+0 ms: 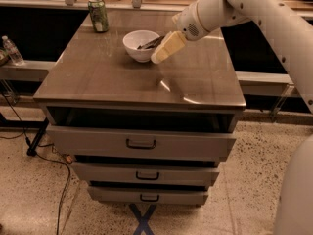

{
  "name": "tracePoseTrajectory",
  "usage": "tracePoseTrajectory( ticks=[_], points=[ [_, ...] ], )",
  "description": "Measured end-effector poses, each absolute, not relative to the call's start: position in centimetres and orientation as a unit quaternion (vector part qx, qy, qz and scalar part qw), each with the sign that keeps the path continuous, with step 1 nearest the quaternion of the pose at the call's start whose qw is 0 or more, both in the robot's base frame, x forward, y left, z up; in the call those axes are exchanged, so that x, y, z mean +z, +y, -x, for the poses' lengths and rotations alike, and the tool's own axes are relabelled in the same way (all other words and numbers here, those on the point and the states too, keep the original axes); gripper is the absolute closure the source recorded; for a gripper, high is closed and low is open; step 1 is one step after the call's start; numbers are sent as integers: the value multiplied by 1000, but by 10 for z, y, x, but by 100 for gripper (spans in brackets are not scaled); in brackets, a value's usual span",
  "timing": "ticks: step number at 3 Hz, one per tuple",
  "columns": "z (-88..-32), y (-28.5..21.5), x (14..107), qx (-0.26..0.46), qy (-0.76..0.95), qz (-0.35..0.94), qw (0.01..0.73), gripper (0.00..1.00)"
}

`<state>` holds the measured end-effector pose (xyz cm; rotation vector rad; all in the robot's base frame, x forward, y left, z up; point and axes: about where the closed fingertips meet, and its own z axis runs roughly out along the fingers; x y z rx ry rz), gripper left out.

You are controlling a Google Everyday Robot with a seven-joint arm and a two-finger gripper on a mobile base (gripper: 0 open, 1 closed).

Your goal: Pick rxbar chocolate from white bowl and place on counter

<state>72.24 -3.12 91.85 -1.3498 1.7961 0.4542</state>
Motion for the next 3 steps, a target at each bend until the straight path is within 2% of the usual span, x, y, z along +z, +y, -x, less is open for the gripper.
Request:
tracePoseTrajectory(
  ticks=[2, 3],
  points=[
    [-751, -9, 904, 180, 709, 535, 423, 0],
    [-756, -18, 909, 175, 712, 529, 428, 0]
  ],
)
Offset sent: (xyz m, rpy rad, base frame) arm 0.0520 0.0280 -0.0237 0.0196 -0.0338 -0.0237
